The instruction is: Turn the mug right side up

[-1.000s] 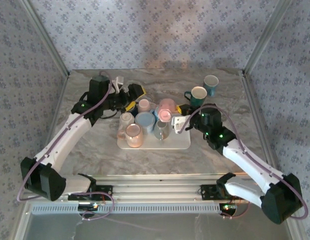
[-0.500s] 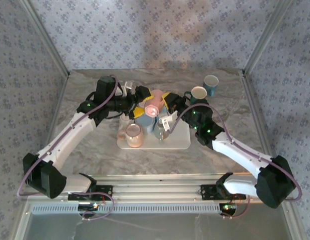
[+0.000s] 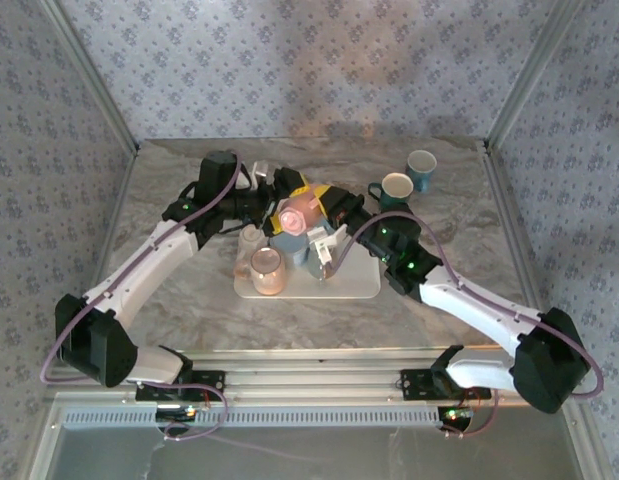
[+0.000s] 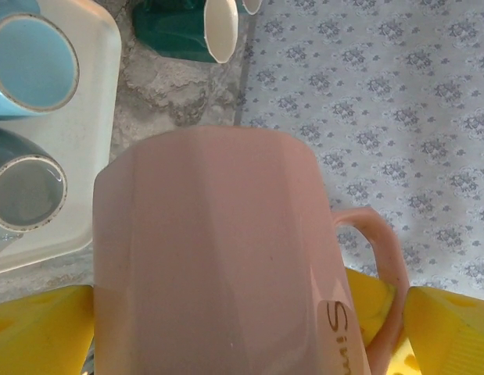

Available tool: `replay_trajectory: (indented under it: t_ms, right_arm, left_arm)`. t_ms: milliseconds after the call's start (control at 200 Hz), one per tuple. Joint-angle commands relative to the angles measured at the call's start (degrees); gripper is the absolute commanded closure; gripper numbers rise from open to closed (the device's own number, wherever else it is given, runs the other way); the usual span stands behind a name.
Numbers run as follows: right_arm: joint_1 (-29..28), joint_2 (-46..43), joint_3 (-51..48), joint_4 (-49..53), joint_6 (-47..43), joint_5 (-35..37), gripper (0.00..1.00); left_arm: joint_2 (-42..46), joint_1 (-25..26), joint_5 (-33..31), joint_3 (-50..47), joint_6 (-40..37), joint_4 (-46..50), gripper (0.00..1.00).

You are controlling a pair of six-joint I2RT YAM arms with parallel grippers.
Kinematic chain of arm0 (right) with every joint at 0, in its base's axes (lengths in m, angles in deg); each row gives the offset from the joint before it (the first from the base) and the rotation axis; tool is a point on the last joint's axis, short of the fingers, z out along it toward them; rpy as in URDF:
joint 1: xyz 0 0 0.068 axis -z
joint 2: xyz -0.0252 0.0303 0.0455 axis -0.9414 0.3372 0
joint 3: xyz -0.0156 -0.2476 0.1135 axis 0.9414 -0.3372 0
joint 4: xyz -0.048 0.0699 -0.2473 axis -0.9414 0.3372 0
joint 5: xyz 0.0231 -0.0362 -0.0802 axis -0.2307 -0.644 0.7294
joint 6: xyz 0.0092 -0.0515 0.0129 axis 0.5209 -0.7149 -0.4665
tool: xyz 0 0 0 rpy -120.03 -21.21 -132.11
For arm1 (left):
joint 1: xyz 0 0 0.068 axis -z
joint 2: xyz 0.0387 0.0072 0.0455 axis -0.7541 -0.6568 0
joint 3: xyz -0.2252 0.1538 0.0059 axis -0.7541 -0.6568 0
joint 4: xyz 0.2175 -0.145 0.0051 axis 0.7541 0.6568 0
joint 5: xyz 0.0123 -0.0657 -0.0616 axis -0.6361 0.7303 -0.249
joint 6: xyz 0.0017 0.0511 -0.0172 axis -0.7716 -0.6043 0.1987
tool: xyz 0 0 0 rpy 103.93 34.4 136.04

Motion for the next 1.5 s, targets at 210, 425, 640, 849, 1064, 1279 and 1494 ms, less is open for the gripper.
replay_trajectory:
  t_ms: [210, 425, 640, 849, 1064, 1279, 1494]
  right_arm:
    - [0.2, 2.2, 4.6, -9.4, -0.8, 2.8, 1.00]
    - [-1.8, 2.4, 4.9, -10.1, -1.9, 3.4, 1.00]
    - [-3.5, 1.7, 4.0, -10.5, -2.0, 4.5, 1.00]
    - [-3.9, 2.0, 2.8, -11.4, -1.3, 6.3, 1.00]
    - [-3.9, 3.2, 2.8, -10.7, 0.0, 7.8, 1.00]
    - [-3.7, 3.3, 0.6, -11.4, 6.4, 10.0, 0.34]
    - [-2.5, -4.7, -6.0, -3.1, 16.5, 10.2, 0.17]
  left_arm:
    - [5.6, 0.4, 3.9, -6.4, 14.8, -4.2, 0.00]
    - [6.8, 2.3, -0.6, -13.2, 23.4, -14.8, 0.00]
    - [6.3, 2.3, -5.0, -14.8, 25.4, -21.9, 0.00]
    - [5.9, 2.3, -7.1, -10.5, 20.2, -17.0, 0.23]
    - [7.0, 2.3, -8.4, -10.6, 18.8, -16.9, 0.49]
    - [7.4, 1.4, -11.4, -9.7, 14.5, -18.7, 0.59]
    - [4.6, -1.7, -13.7, -3.4, 2.9, -18.0, 0.66]
